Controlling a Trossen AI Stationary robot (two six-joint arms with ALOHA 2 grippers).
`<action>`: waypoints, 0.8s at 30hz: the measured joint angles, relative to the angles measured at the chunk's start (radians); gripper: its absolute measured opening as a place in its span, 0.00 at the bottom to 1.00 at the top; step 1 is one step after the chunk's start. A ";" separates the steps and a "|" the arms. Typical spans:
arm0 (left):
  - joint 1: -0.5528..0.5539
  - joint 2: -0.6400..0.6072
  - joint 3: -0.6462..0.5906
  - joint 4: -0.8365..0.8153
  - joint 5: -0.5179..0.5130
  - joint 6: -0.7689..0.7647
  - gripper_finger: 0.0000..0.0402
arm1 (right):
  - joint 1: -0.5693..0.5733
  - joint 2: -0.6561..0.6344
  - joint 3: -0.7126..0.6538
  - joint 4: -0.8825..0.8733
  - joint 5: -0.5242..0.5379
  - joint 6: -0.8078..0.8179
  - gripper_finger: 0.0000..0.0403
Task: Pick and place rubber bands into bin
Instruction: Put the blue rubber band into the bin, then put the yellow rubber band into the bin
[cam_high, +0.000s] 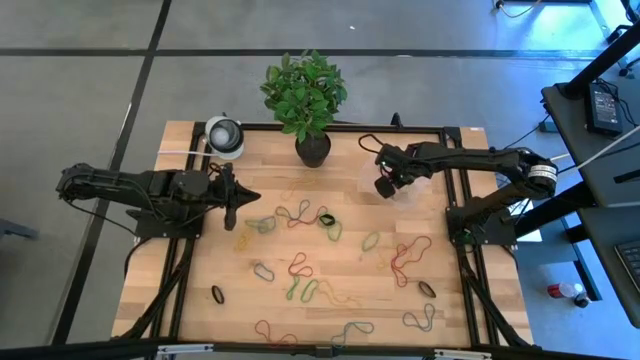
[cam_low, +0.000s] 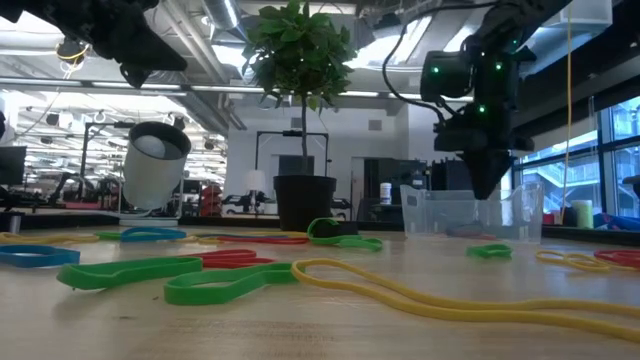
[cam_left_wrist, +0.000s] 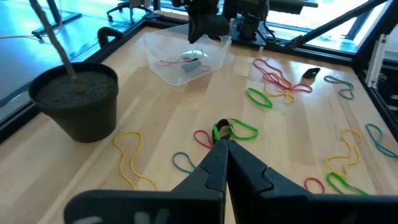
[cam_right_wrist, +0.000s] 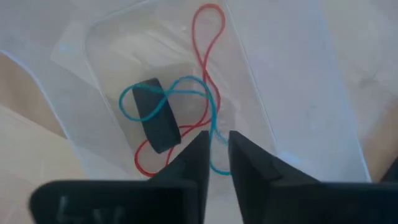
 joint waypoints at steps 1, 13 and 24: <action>0.000 0.000 0.000 0.000 0.000 0.000 0.00 | 0.000 0.000 0.004 -0.001 0.000 0.000 0.18; 0.000 0.000 0.000 0.000 -0.047 0.000 0.00 | 0.041 -0.044 0.173 -0.164 0.001 -0.005 0.26; 0.002 0.023 0.000 -0.001 -0.069 0.118 0.12 | 0.398 -0.250 0.185 -0.065 0.008 0.168 0.02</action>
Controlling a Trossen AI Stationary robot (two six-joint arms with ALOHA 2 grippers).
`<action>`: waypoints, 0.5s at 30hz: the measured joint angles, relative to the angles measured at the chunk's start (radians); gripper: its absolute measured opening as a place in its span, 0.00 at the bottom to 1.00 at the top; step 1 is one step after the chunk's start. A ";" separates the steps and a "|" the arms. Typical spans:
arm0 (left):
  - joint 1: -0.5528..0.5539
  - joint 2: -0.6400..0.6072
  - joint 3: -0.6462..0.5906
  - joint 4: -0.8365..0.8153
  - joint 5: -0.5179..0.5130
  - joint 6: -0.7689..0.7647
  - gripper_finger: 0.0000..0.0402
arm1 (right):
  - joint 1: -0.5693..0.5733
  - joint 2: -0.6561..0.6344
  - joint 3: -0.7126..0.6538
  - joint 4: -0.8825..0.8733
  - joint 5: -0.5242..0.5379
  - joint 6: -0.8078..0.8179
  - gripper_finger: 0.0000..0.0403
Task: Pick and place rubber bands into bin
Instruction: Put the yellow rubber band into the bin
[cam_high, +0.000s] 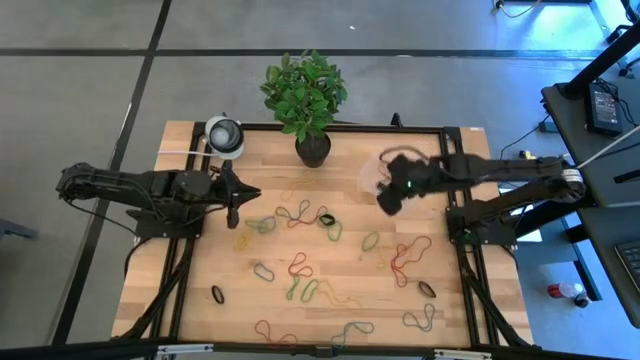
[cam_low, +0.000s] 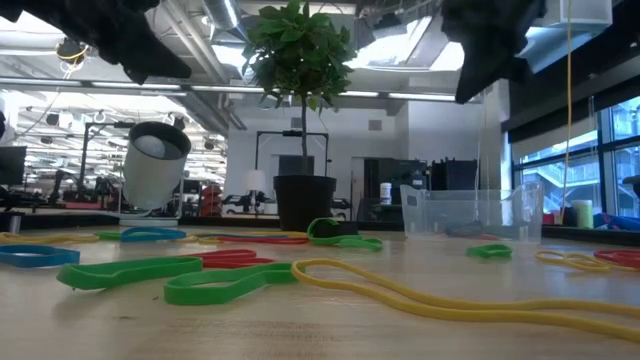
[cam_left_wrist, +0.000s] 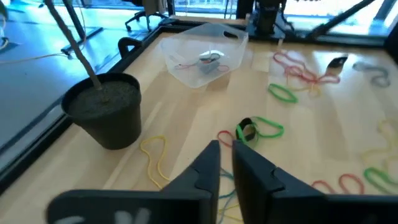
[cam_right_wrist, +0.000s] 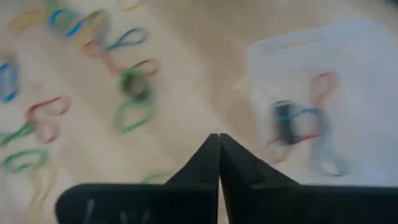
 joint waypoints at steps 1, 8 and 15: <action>0.002 0.009 0.000 0.000 -0.001 0.011 0.15 | 0.041 0.002 -0.009 0.019 0.001 0.018 0.02; 0.021 0.080 0.000 -0.003 -0.027 0.012 0.31 | 0.256 0.100 -0.026 0.050 0.069 0.197 0.02; 0.035 0.220 0.111 -0.261 0.002 -0.068 0.33 | 0.352 0.181 -0.026 0.050 0.070 0.249 0.01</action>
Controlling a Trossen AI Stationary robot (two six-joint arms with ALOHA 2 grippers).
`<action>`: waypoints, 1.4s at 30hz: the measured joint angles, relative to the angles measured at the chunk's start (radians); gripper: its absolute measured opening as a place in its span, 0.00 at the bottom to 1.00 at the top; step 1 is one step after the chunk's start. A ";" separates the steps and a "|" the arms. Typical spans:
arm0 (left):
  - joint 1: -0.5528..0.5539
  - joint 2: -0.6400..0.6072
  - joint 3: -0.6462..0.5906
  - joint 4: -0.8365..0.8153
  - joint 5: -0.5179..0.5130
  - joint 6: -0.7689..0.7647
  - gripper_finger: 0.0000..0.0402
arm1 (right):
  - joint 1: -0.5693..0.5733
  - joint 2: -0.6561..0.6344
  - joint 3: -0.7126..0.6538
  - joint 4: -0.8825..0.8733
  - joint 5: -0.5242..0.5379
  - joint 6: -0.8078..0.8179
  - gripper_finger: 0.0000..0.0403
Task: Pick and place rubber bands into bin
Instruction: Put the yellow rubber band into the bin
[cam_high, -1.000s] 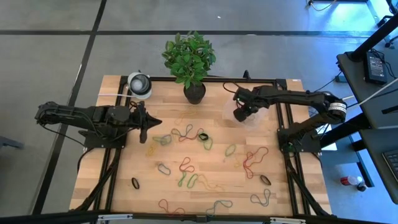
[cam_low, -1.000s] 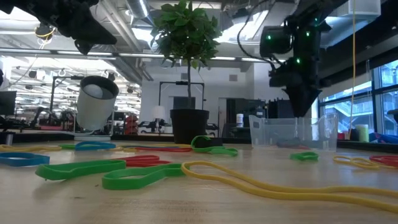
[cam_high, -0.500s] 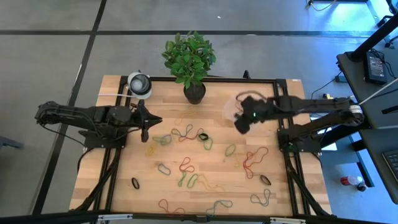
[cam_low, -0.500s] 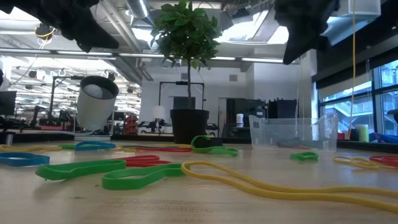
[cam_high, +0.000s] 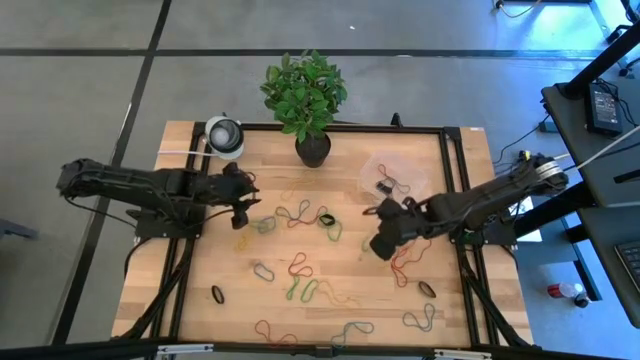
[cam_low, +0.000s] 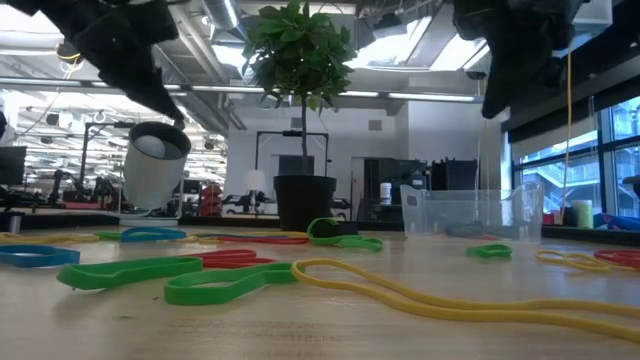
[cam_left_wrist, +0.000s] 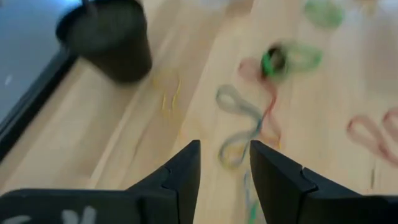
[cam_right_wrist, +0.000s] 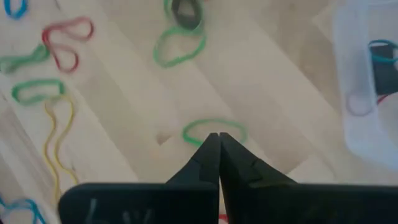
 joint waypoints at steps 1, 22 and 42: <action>0.000 0.027 0.024 -0.041 0.004 -0.012 0.33 | 0.009 0.008 0.000 0.000 -0.002 -0.015 0.00; -0.143 0.321 0.129 -0.316 0.178 -0.862 0.22 | 0.063 -0.105 -0.299 0.264 -0.176 -0.179 0.00; -0.279 0.684 0.129 -0.304 0.227 -1.101 0.40 | 0.066 -0.302 -0.309 0.240 -0.173 -0.391 0.00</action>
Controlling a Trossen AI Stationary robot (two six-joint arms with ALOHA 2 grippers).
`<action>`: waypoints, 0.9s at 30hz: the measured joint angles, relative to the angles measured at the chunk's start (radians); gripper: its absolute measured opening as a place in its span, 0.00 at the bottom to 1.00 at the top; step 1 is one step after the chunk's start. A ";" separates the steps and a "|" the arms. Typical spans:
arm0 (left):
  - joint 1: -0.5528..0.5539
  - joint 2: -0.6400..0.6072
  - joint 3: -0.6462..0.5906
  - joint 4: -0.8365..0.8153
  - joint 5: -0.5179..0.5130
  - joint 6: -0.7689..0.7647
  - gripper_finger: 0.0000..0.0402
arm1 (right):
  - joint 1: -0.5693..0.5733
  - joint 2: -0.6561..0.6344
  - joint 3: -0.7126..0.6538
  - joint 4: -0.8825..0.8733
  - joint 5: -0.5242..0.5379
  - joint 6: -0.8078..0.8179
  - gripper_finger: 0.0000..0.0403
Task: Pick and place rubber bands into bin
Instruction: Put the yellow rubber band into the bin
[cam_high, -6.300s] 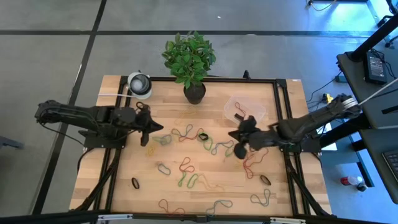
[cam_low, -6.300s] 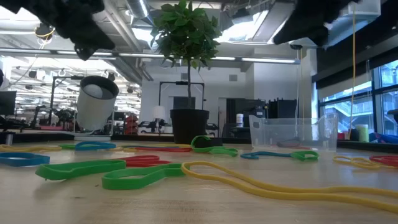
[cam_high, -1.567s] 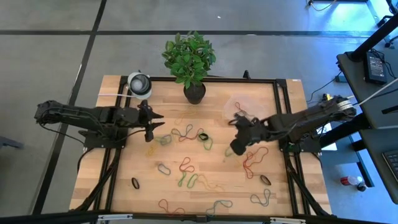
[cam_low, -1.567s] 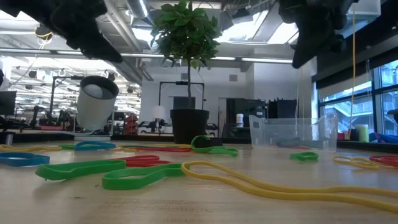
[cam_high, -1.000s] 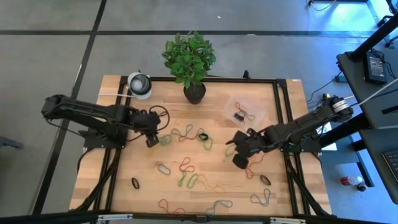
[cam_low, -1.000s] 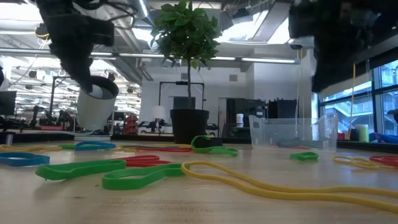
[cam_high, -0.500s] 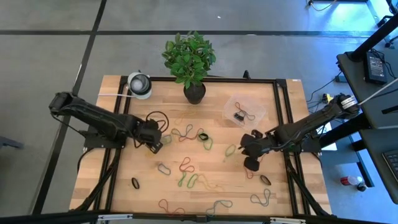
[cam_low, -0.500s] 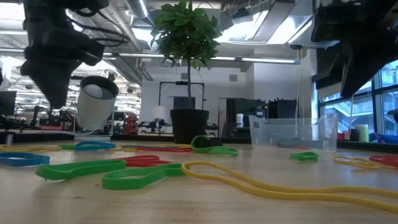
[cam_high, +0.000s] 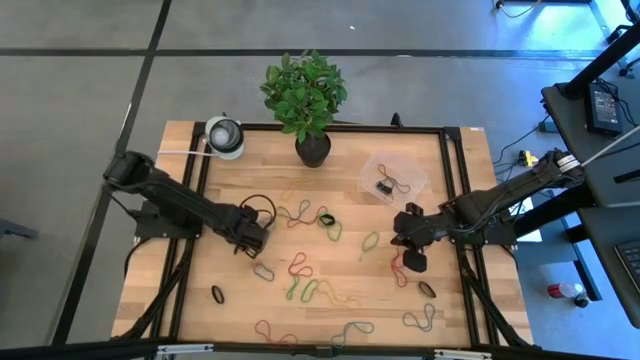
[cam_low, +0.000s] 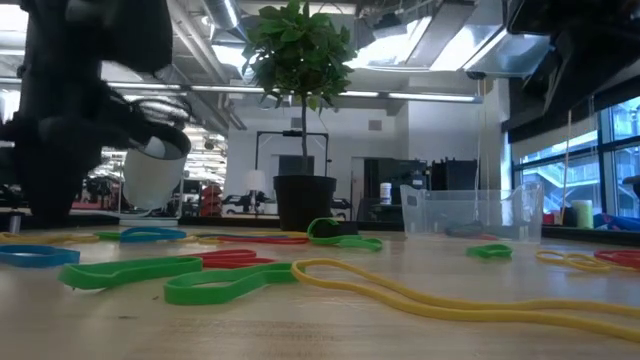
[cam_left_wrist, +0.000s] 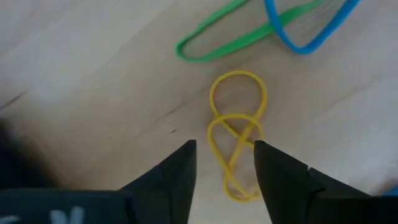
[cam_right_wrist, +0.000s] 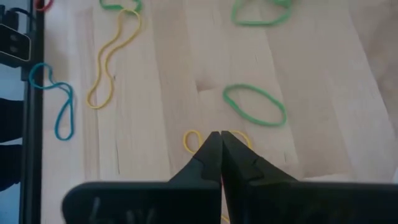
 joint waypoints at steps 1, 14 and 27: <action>0.000 0.019 0.000 0.009 0.000 0.000 0.41 | 0.000 -0.004 0.000 0.000 0.000 -0.002 0.00; 0.001 0.105 0.064 0.013 0.018 -0.041 0.04 | 0.000 -0.008 0.000 -0.001 0.000 -0.002 0.00; 0.005 -0.043 0.395 -0.117 -0.179 0.144 0.01 | 0.044 -0.008 0.000 -0.233 -0.038 0.189 0.00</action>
